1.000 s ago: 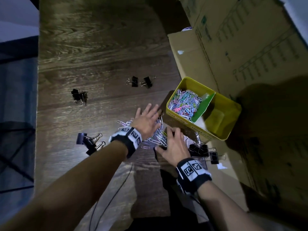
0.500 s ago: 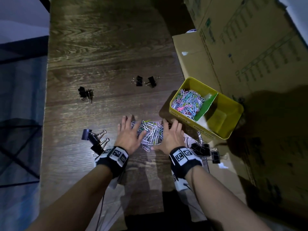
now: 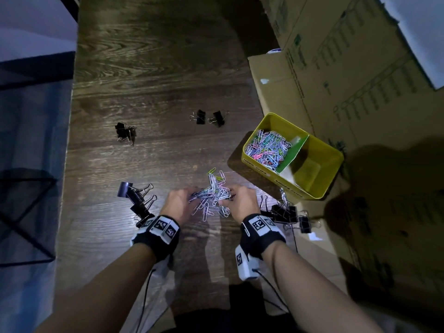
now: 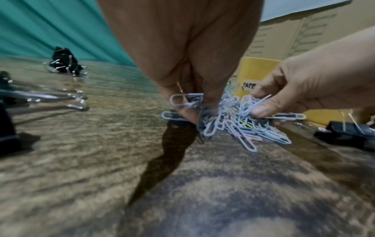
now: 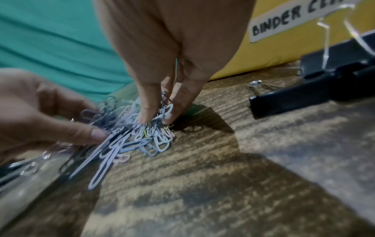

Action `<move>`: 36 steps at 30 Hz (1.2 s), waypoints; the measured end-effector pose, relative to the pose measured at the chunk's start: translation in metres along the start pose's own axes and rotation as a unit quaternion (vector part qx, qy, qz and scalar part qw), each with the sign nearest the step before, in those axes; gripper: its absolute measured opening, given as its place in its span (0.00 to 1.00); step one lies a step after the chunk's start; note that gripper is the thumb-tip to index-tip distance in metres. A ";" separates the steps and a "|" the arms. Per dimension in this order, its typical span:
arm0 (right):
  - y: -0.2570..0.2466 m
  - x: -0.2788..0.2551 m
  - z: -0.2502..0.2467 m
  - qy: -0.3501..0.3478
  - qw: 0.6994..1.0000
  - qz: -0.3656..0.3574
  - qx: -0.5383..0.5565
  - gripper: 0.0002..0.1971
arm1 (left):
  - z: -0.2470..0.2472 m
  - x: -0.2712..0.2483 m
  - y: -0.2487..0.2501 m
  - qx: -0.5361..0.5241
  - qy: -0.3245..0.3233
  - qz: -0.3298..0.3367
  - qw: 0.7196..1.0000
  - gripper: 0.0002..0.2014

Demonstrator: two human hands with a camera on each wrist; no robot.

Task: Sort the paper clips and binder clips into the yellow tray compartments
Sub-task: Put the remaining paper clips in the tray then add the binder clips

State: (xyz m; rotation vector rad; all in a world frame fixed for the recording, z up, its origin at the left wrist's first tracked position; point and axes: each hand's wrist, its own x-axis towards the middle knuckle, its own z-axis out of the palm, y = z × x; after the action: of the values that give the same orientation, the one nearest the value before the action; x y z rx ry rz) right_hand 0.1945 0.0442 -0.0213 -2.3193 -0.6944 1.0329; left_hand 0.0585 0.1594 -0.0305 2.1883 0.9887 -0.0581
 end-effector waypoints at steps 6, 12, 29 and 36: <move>0.004 0.003 -0.013 0.040 0.994 0.016 0.096 0.23 | -0.013 0.000 -0.003 -0.122 0.006 -0.109 0.987 0.13; -0.002 -0.005 -0.026 0.071 0.982 -0.033 0.173 0.21 | -0.034 0.002 0.000 -0.319 0.004 -0.170 0.933 0.13; -0.056 -0.034 -0.119 0.187 0.875 -0.191 0.404 0.19 | -0.088 0.071 0.144 -0.456 -0.063 0.029 0.887 0.10; -0.034 -0.001 -0.141 0.276 0.892 -0.152 0.324 0.17 | -0.033 0.110 0.175 -0.344 -0.110 -0.003 0.932 0.06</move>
State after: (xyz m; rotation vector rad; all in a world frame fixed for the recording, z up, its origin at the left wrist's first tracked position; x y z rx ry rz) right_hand 0.2947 0.0357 0.0833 -1.7062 -0.3782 0.3389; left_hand 0.2450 0.1724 0.0639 1.4961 0.7394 0.0362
